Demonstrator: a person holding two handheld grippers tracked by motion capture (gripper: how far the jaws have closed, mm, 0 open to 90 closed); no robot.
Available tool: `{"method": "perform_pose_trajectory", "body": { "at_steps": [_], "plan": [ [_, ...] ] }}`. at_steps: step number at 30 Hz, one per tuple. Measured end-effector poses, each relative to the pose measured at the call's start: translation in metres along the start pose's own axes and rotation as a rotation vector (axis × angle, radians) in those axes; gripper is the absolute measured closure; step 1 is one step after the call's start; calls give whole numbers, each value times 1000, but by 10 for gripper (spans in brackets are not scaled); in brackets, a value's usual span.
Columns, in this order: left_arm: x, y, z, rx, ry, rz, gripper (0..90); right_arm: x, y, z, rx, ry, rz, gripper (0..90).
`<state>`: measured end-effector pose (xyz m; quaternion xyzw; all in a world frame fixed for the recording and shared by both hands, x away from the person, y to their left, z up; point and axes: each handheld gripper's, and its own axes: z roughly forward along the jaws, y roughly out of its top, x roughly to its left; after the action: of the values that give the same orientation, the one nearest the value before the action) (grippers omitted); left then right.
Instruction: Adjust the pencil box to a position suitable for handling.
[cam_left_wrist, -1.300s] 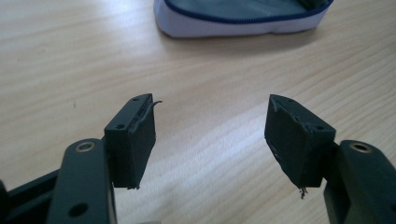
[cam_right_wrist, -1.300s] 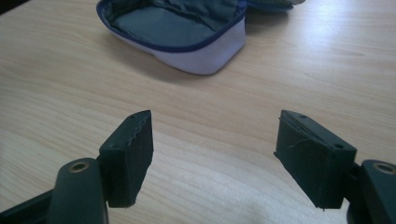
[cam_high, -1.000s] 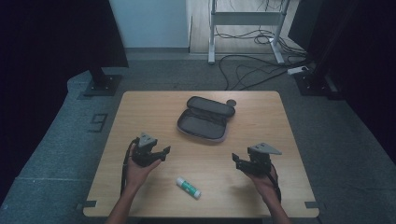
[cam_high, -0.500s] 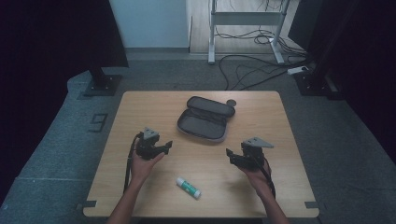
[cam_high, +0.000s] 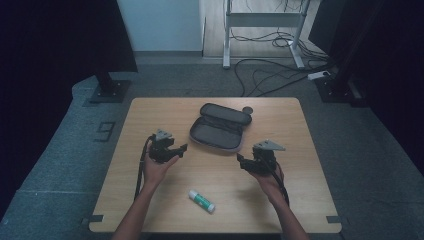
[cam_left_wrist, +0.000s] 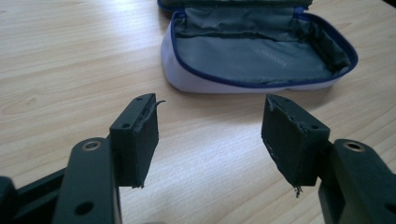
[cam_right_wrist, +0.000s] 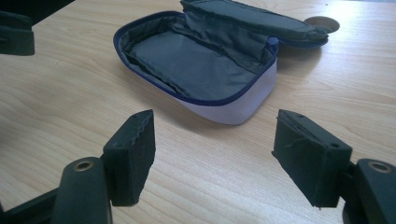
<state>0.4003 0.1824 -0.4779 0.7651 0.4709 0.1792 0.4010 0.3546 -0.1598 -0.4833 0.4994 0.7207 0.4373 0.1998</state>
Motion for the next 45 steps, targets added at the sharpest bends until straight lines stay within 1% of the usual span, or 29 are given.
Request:
{"method": "perform_pose_trajectory", "body": {
  "at_steps": [1, 3, 6, 9, 10, 13, 17, 18, 20, 26, 30, 32, 33, 36, 38, 42, 45],
  "plan": [
    [-1, 4, 2, 3, 3, 8, 367, 0, 1, 4, 5, 11, 10, 294],
    [-1, 5, 4, -4, 3, 7, 366, 1, 2, 7, 10, 12, 11, 294],
    [0, 9, 7, 2, -1, 2, 366, 2, 5, 13, 18, 12, 7, 296],
    [0, 14, 10, 4, 1, 8, 366, 5, 8, 19, 16, 7, 0, 302],
    [0, 16, 10, 0, 2, 11, 366, 5, 9, 20, 23, 5, -1, 302],
    [0, 21, 13, 0, -13, 8, 366, 6, 13, 25, 23, -3, -7, 304],
    [-1, 28, 16, -7, -7, 11, 366, 8, 16, 31, 24, -10, -8, 305],
    [-1, 29, 17, -11, -7, 4, 371, 8, 17, 32, 28, -12, -8, 306],
    [-1, 31, 21, -1, -3, 4, 369, 8, 17, 35, 25, -14, -14, 311],
    [-5, 35, 30, 9, -2, 11, 369, 6, 16, 43, 38, -21, -4, 315],
    [-6, 37, 35, 3, 4, 16, 370, 2, 16, 47, 41, -27, 3, 320],
    [-6, 37, 37, 6, 8, 12, 370, 0, 16, 49, 42, -27, 6, 322],
    [-4, 38, 40, 22, 12, 18, 368, -1, 15, 51, 43, -22, 8, 322],
    [-3, 39, 43, 29, 15, 17, 367, -2, 15, 53, 48, -23, 12, 324],
    [-2, 41, 45, 29, 12, 9, 366, -4, 15, 54, 53, -25, 14, 325],
    [-1, 43, 49, 30, 9, 6, 365, -7, 14, 57, 55, -26, 27, 328],
    [0, 44, 54, 32, 16, 14, 365, -9, 14, 59, 61, -23, 33, 331]
  ]
}}
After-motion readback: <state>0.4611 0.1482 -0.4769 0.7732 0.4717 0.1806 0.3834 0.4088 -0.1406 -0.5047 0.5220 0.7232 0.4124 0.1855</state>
